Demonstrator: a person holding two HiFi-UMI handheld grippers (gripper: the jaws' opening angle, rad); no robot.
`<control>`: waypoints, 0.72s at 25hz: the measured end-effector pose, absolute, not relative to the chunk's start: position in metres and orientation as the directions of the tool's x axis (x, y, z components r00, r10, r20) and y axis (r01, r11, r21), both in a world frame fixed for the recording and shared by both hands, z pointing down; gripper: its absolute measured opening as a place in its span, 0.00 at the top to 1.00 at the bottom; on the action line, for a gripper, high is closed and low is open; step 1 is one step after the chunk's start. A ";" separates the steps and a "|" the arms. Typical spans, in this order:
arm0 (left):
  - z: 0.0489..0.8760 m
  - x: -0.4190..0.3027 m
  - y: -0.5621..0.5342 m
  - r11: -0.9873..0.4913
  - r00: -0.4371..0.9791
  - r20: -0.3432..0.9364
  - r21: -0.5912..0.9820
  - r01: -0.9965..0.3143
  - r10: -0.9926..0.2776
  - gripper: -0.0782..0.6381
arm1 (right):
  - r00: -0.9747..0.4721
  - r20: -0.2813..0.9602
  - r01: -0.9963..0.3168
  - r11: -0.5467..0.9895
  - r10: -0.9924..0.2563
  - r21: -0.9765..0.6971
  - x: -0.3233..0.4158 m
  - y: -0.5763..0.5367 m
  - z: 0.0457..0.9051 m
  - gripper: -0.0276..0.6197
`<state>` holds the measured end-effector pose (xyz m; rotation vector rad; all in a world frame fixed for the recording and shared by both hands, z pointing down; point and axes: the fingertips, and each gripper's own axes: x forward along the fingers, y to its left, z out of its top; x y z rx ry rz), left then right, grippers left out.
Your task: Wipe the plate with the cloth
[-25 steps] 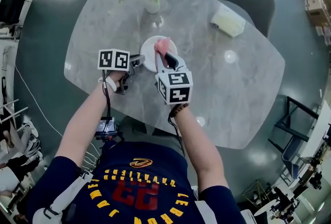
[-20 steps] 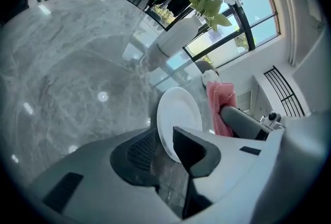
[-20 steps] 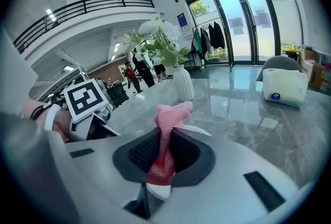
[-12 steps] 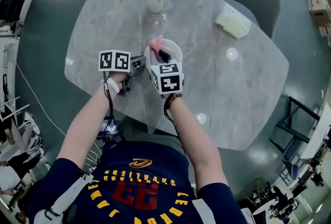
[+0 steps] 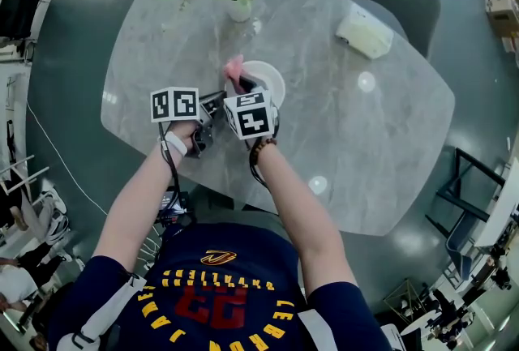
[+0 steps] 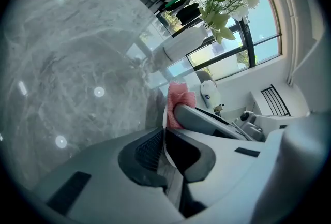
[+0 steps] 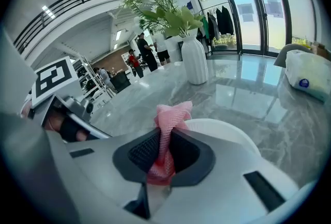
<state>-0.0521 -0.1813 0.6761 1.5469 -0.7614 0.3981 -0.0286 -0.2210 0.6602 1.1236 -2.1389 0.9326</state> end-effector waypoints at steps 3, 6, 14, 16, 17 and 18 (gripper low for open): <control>0.675 -0.053 -0.179 0.016 0.713 0.663 0.735 -0.678 -0.229 0.87 | -0.485 0.742 -0.864 0.386 -0.464 -0.323 -0.017 -0.221 0.665 0.89; 0.675 -0.054 -0.179 0.026 0.713 0.662 0.737 -0.676 -0.232 0.87 | -0.445 0.761 -0.890 0.325 -0.471 -0.319 0.007 -0.222 0.669 0.89; 0.676 -0.060 -0.181 0.040 0.703 0.665 0.733 -0.679 -0.250 0.87 | -0.370 0.789 -0.924 0.285 -0.490 -0.256 0.054 -0.222 0.668 0.89; 0.676 -0.060 -0.181 0.039 0.701 0.668 0.731 -0.681 -0.249 0.87 | -0.357 0.792 -0.930 0.266 -0.495 -0.253 0.067 -0.221 0.667 0.89; 0.676 -0.060 -0.180 0.038 0.700 0.669 0.729 -0.683 -0.249 0.87 | -0.351 0.792 -0.933 0.257 -0.500 -0.251 0.072 -0.221 0.666 0.89; 0.676 -0.060 -0.181 0.036 0.698 0.671 0.727 -0.685 -0.250 0.87 | -0.342 0.793 -0.937 0.247 -0.504 -0.247 0.078 -0.221 0.666 0.89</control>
